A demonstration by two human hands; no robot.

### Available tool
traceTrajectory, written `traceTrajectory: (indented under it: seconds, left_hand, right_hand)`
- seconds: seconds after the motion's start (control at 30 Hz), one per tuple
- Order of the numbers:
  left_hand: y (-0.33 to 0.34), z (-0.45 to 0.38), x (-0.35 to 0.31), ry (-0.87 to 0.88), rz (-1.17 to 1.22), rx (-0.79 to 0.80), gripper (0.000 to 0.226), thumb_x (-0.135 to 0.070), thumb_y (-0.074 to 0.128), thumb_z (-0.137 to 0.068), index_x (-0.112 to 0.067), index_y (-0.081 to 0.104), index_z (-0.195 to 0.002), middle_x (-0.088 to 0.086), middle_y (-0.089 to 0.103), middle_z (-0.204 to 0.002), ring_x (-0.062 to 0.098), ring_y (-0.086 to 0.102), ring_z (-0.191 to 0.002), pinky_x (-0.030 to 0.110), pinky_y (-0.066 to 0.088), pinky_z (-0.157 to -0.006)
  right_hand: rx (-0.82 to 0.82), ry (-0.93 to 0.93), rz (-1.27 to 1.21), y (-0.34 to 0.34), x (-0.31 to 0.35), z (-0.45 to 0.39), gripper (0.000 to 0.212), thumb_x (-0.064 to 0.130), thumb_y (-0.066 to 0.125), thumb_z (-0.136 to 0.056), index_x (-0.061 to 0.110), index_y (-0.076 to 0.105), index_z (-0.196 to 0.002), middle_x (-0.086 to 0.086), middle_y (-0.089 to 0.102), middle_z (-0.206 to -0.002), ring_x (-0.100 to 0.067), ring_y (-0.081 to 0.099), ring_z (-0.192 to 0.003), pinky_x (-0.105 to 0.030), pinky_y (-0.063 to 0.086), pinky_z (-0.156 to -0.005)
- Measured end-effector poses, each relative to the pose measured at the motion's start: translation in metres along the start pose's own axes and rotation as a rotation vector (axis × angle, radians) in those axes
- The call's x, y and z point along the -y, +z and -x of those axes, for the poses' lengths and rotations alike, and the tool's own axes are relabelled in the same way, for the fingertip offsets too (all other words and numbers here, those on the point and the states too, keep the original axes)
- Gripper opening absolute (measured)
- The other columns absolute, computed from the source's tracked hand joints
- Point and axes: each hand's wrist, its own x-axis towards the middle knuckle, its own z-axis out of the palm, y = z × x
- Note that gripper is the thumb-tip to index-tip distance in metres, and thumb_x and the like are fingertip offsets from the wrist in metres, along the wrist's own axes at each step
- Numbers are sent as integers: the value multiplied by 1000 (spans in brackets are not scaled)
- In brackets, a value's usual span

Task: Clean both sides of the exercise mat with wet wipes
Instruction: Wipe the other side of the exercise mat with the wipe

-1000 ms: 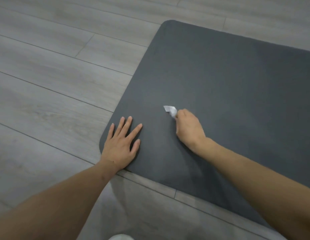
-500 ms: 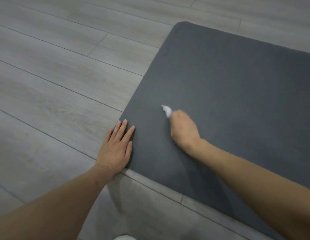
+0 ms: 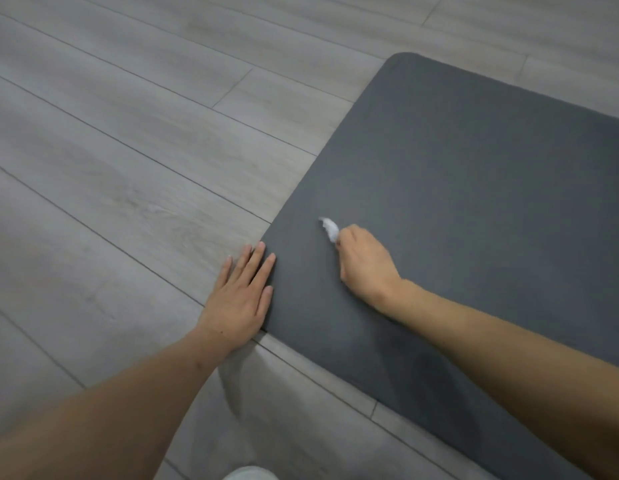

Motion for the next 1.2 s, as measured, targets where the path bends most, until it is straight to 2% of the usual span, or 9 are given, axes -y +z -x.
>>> traceTrajectory:
  seconds: [0.17, 0.4, 0.5, 0.6, 0.67, 0.9, 1.0, 1.1, 1.2]
  left_hand:
    - [-3, 9, 18, 55, -68, 3, 61, -39, 21, -107, -18, 25, -164, 1, 10, -174, 21, 9, -160, 48, 12, -127]
    - [-6, 12, 13, -100, 14, 37, 65, -46, 10, -106, -22, 13, -166, -3, 3, -174, 17, -7, -160, 48, 1, -130]
    - [-10, 7, 18, -168, 43, 57, 65, -47, 7, -104, -27, 9, -166, -3, -1, -174, 18, -10, -160, 47, -5, -129]
    - [-8, 11, 27, -167, 15, 63, 63, -47, 7, -104, -31, 10, -166, -1, 3, -175, 21, -6, -160, 48, -2, -129]
    - [-8, 12, 31, -165, 20, 82, 62, -48, 6, -104, -34, 9, -165, -1, 2, -174, 22, -6, -160, 48, -1, -129]
    - [-16, 13, 24, -205, 42, 112, 66, -49, -4, -100, -37, 0, -165, -2, -12, -173, 20, -20, -158, 44, -11, -128]
    - [-17, 12, 24, -224, 79, 108, 66, -50, -4, -100, -39, 3, -165, -2, -12, -173, 18, -20, -158, 41, -11, -128]
    - [-17, 13, 28, -262, 68, 109, 66, -51, -4, -99, -43, 3, -164, -3, -11, -174, 18, -19, -158, 43, -12, -127]
    - [-17, 13, 30, -301, 56, 134, 64, -54, -6, -99, -47, -2, -163, -7, -17, -172, 17, -23, -157, 48, -13, -127]
  right_hand:
    - [348, -622, -106, 10, 46, 65, 11, 14, 54, -93, 17, 43, -92, -7, 49, -89, -26, 48, -76, -39, 42, -59]
    - [37, 70, 102, -7, -25, -65, 5, 7, 45, -93, 10, 46, -97, -15, 52, -101, -37, 51, -93, -39, 34, -65]
    - [144, -188, 34, 5, 23, -19, 21, 7, 54, -88, 13, 42, -105, -14, 52, -98, -36, 53, -88, -43, 43, -63]
    - [333, -639, -45, 14, 73, 50, 9, 12, 49, -90, 15, 42, -95, -8, 51, -89, -27, 50, -75, -37, 42, -54]
    - [327, -724, -24, 14, 64, 37, 5, 15, 40, -91, 14, 46, -92, -8, 52, -85, -25, 51, -72, -35, 41, -52]
    - [65, 113, 89, 9, 4, -100, 11, 4, 45, -89, 12, 44, -98, -9, 46, -93, -33, 52, -89, -41, 39, -65]
    - [166, -114, 2, 24, 52, -58, 48, 2, 53, -83, 18, 39, -127, -11, 54, -97, -31, 55, -88, -44, 50, -71]
    - [348, -599, -66, 30, 93, 6, 22, 6, 50, -87, 12, 48, -107, -14, 57, -89, -33, 57, -77, -41, 49, -57]
    - [219, -565, 63, 26, 66, -44, 21, 14, 38, -91, 9, 58, -97, -12, 59, -94, -32, 59, -84, -38, 49, -61]
